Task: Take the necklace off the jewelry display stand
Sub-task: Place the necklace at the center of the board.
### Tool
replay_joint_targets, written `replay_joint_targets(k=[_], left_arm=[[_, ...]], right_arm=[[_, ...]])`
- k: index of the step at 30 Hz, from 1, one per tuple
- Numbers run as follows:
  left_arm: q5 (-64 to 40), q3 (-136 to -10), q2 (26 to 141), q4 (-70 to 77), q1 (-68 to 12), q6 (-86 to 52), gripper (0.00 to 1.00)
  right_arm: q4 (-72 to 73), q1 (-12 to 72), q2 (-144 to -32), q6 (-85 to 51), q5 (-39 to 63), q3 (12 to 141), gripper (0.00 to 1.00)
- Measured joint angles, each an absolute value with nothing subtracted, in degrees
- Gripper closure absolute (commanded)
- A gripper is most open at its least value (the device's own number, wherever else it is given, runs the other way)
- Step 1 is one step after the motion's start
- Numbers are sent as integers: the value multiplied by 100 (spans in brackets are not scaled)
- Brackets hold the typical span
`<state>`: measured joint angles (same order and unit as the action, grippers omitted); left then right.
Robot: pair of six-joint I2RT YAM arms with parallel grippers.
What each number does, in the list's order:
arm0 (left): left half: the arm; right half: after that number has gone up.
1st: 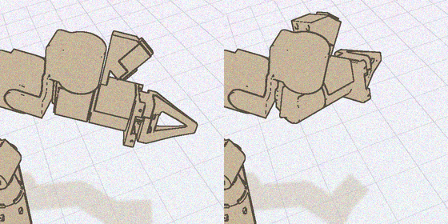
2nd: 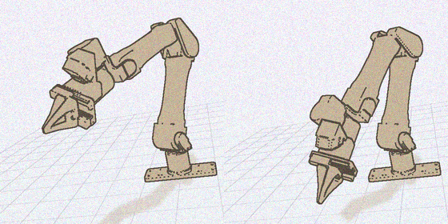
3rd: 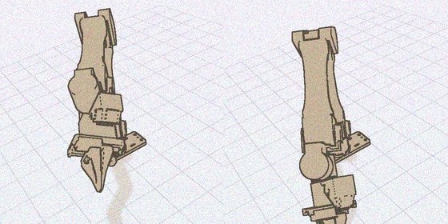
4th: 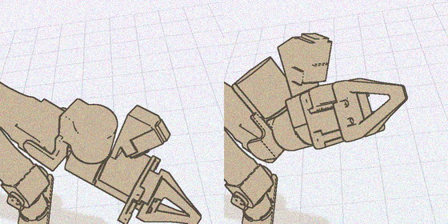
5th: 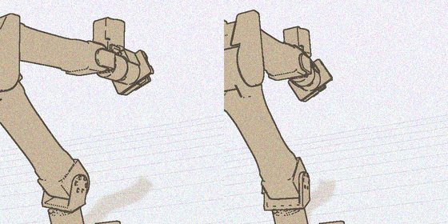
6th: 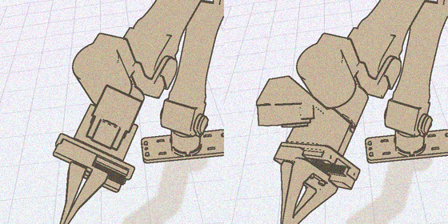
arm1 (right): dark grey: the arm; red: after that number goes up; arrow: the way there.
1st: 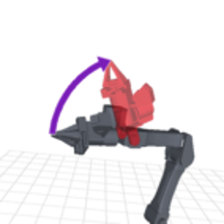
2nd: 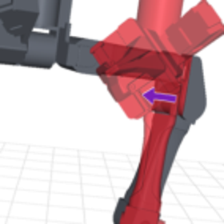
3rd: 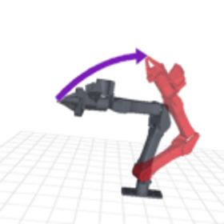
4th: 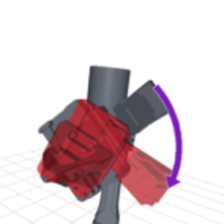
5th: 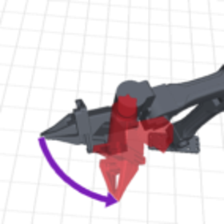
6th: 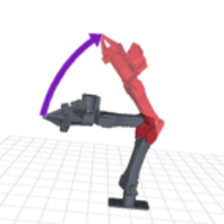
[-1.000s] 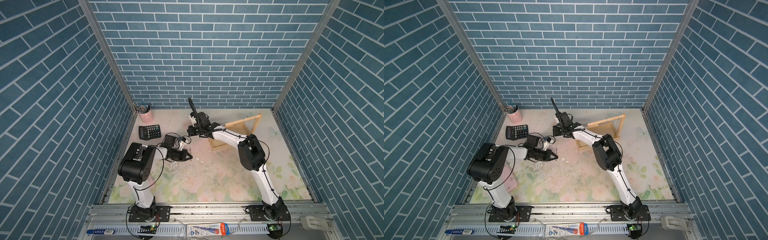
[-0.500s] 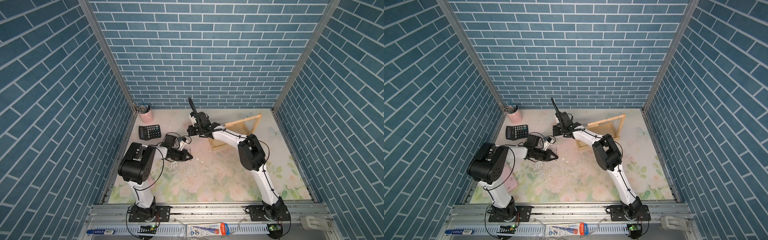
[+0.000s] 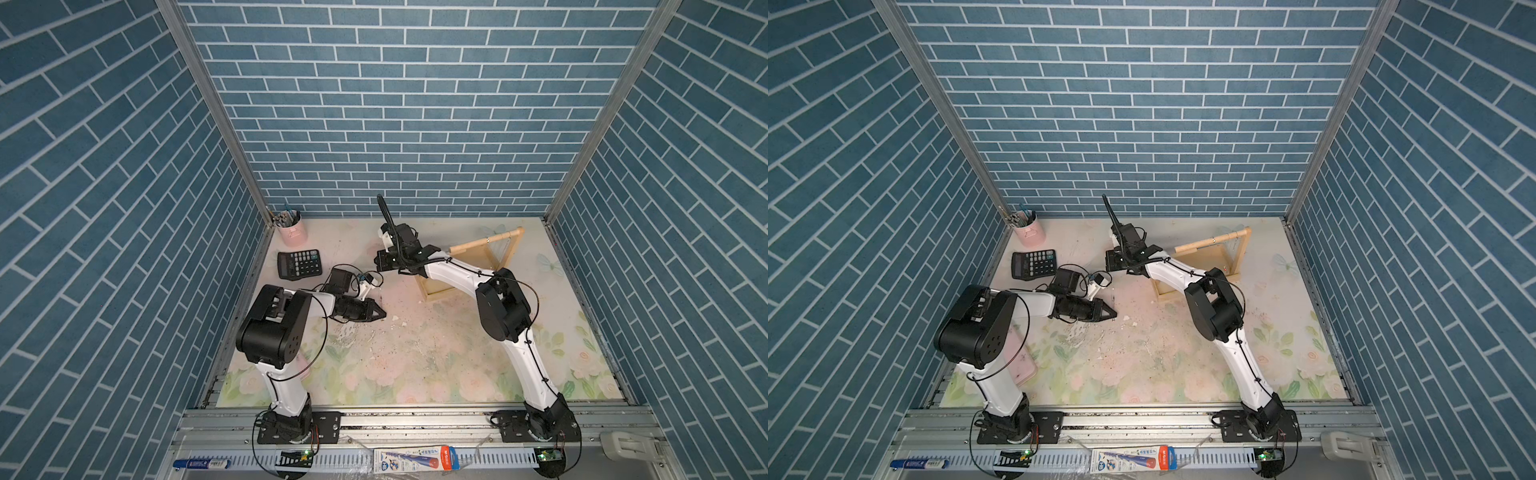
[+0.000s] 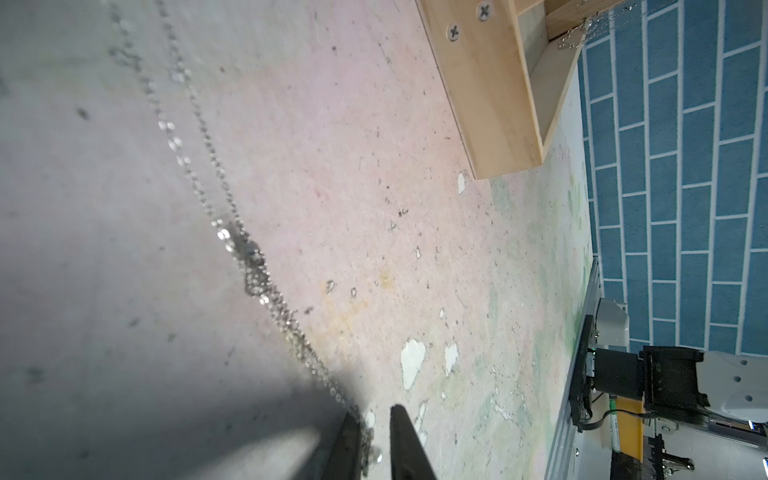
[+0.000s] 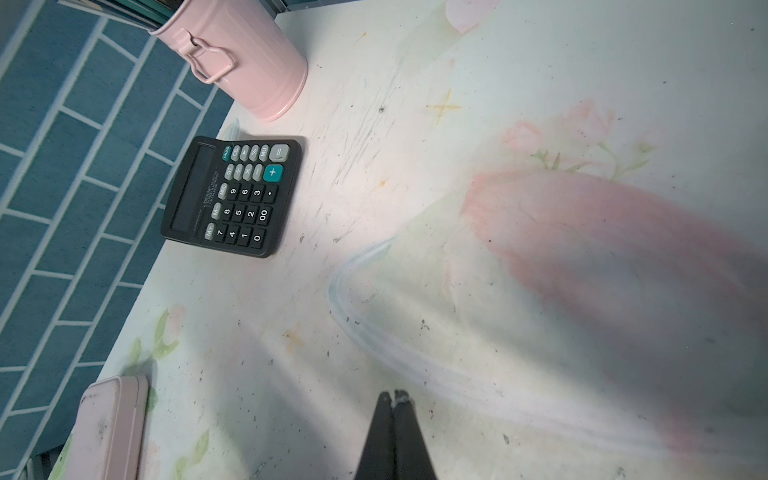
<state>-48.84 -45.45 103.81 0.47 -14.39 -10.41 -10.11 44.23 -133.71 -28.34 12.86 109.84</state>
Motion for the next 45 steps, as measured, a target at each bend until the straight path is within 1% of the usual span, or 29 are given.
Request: replay_joint_targets(k=[6,11,17,24,25,26,27,28,36,42,45], left_arm=[[-4792,-4591,10348,-49,-1439,-998,81],[-4727,-4606,10311,-99,-1439,-969,77],[-4598,-4617,10226,-152,-1439,-956,69],[-4392,-4602,10092,-169,-1439,-978,62],[-4348,-4587,10055,-172,-1439,-991,58],[-4316,-4558,10009,-161,-1439,-1007,44],[-4287,-4523,9957,-141,-1439,-1017,4],[-4324,-4477,9878,-91,-1439,-1070,1],[-4040,-3972,9258,342,-1455,-1441,1],[-3588,-3583,8661,357,-1452,-1612,1],[-3273,-3420,8189,336,-1450,-1651,0]], right_arm=[[-980,4423,-13360,-2862,1286,10888,100],[-976,4423,-13353,-2873,1286,10879,100],[-958,4423,-13340,-2873,1286,10879,100],[-939,4423,-13336,-2873,1286,10879,100],[-941,4421,-13336,-2873,1286,10879,100],[-941,4421,-13336,-2873,1286,10879,100],[-939,4421,-13336,-2873,1286,10879,100],[-939,4421,-13336,-2873,1286,10879,100],[-945,4418,-13336,-2873,1286,10947,100],[-976,4418,-13345,-2873,1284,11177,100],[-989,4418,-13397,-2873,1286,11312,100]])
